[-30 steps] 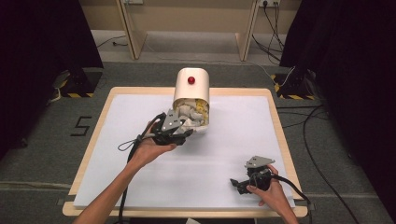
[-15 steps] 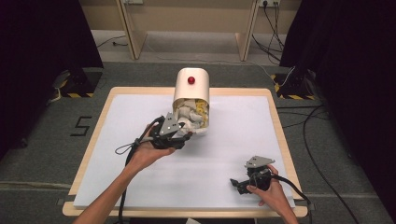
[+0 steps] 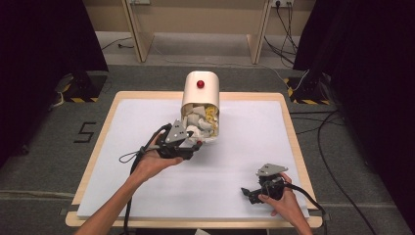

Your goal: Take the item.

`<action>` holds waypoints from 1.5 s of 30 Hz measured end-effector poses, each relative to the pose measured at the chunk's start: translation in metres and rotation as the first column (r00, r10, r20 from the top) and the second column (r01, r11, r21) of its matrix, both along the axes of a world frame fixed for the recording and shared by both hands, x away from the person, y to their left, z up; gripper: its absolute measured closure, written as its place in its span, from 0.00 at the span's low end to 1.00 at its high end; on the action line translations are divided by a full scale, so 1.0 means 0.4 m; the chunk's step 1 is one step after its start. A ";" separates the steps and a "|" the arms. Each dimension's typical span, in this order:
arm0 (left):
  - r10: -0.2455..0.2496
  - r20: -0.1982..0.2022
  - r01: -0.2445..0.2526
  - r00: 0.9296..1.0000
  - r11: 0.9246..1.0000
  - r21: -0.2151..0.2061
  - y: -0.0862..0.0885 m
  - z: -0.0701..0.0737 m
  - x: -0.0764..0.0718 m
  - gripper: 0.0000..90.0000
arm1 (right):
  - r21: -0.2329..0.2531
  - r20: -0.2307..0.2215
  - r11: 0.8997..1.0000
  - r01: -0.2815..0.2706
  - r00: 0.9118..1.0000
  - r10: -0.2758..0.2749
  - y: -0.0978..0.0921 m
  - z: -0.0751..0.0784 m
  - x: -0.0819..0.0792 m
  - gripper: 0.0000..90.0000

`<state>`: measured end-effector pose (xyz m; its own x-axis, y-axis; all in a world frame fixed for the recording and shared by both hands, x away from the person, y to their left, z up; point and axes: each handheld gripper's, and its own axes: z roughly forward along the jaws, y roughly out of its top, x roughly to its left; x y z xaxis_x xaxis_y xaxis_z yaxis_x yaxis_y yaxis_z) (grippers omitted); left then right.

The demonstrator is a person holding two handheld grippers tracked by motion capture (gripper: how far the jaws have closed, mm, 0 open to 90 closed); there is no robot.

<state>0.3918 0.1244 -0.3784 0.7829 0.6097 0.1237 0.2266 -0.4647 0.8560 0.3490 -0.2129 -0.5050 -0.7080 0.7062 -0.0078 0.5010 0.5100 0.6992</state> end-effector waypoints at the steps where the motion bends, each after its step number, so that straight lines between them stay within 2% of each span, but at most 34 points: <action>1: 0.000 0.000 0.000 1.000 1.000 0.000 0.000 0.000 0.000 0.52 | 0.000 0.000 1.000 0.000 1.000 0.000 0.000 0.000 0.000 0.02; 3: -0.002 -0.005 0.002 1.000 1.000 -0.023 0.002 0.007 0.003 0.51 | 0.000 -0.001 1.000 0.000 1.000 0.000 0.000 0.000 0.000 0.02; 6: 0.016 0.014 -0.016 1.000 0.999 -0.043 0.003 0.035 0.020 0.50 | 0.001 -0.001 1.000 0.000 1.000 0.000 0.000 0.000 0.000 0.02; 9: 0.017 0.018 -0.017 1.000 0.999 -0.043 -0.004 0.052 0.035 0.51 | 0.000 0.002 1.000 -0.002 1.000 0.002 0.000 0.000 0.001 0.02; 10: 0.022 0.031 -0.022 0.999 1.000 -0.014 -0.017 0.063 0.045 0.52 | 0.000 0.002 1.000 -0.001 1.000 0.001 0.000 0.000 0.001 0.02; 11: 0.022 0.031 -0.022 0.999 1.000 -0.014 -0.017 0.063 0.045 0.52 | 0.000 0.002 1.000 -0.001 1.000 0.001 0.000 0.000 0.001 0.02; 14: 0.007 0.046 -0.009 0.999 0.999 0.037 -0.041 0.072 0.055 0.53 | 0.000 0.001 1.000 -0.001 1.000 0.001 0.000 0.000 0.001 0.02; 16: 0.008 0.050 -0.012 0.999 0.997 0.078 -0.064 0.072 0.078 0.55 | 0.001 0.002 1.000 -0.002 1.000 0.002 0.000 0.000 0.001 0.02; 19: 0.004 0.044 -0.008 0.999 0.996 0.093 -0.076 0.069 0.096 0.58 | 0.000 0.000 1.000 -0.002 1.000 0.002 0.000 0.000 0.001 0.01; 22: -0.005 0.044 -0.001 0.999 0.991 0.134 -0.093 0.059 0.122 0.62 | -0.001 0.002 1.000 -0.003 1.000 0.003 0.000 0.000 0.001 0.01; 25: -0.009 0.045 0.002 0.999 0.989 0.146 -0.098 0.056 0.130 0.65 | 0.000 0.000 1.000 -0.003 1.000 0.003 0.000 0.000 0.001 0.01; 26: -0.013 0.047 0.005 0.999 0.987 0.162 -0.104 0.051 0.139 0.65 | 0.000 -0.001 1.000 -0.003 1.000 0.003 0.000 0.000 0.000 0.01; 29: -0.036 0.042 0.027 0.998 0.982 0.184 -0.108 0.038 0.154 0.65 | -0.001 0.001 1.000 -0.004 1.000 0.004 0.000 0.000 0.001 0.01; 32: -0.033 0.031 0.026 0.999 0.979 0.203 -0.108 0.029 0.162 0.65 | 0.000 -0.002 1.000 -0.002 1.000 0.002 0.001 0.000 0.000 0.01; 33: -0.034 0.028 0.028 0.999 0.977 0.210 -0.108 0.024 0.166 0.67 | 0.000 -0.001 1.000 -0.003 1.000 0.003 0.000 0.000 0.000 0.01; 35: -0.037 0.020 0.032 0.999 0.977 0.213 -0.107 0.021 0.171 0.77 | -0.001 0.000 1.000 -0.004 1.000 0.004 0.000 0.000 0.001 0.01; 36: -0.039 0.015 0.035 0.999 0.978 0.208 -0.105 0.021 0.172 0.77 | -0.001 0.000 1.000 -0.004 1.000 0.004 0.000 0.000 0.001 0.01; 39: -0.041 0.019 0.036 0.999 0.978 0.207 -0.101 0.024 0.172 0.92 | 0.000 -0.002 1.000 -0.003 1.000 0.003 0.001 0.000 0.000 0.01; 41: -0.048 0.047 0.037 0.998 0.975 0.220 -0.096 0.031 0.164 0.96 | -0.002 0.001 1.000 -0.005 1.000 0.005 0.000 0.000 0.001 0.01; 44: -0.051 0.063 0.039 0.997 0.981 0.190 -0.085 0.050 0.155 0.98 | -0.001 -0.001 1.000 -0.003 1.000 0.003 0.001 0.000 0.000 0.01; 45: -0.051 0.063 0.039 0.997 0.981 0.190 -0.085 0.050 0.155 0.98 | -0.001 -0.001 1.000 -0.003 1.000 0.003 0.001 0.000 0.000 0.01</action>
<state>0.4537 0.0906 -0.3584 0.7950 0.5347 0.2863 0.1469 -0.6277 0.7645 0.3492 -0.2127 -0.5050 -0.7102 0.7040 -0.0073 0.5003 0.5120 0.6983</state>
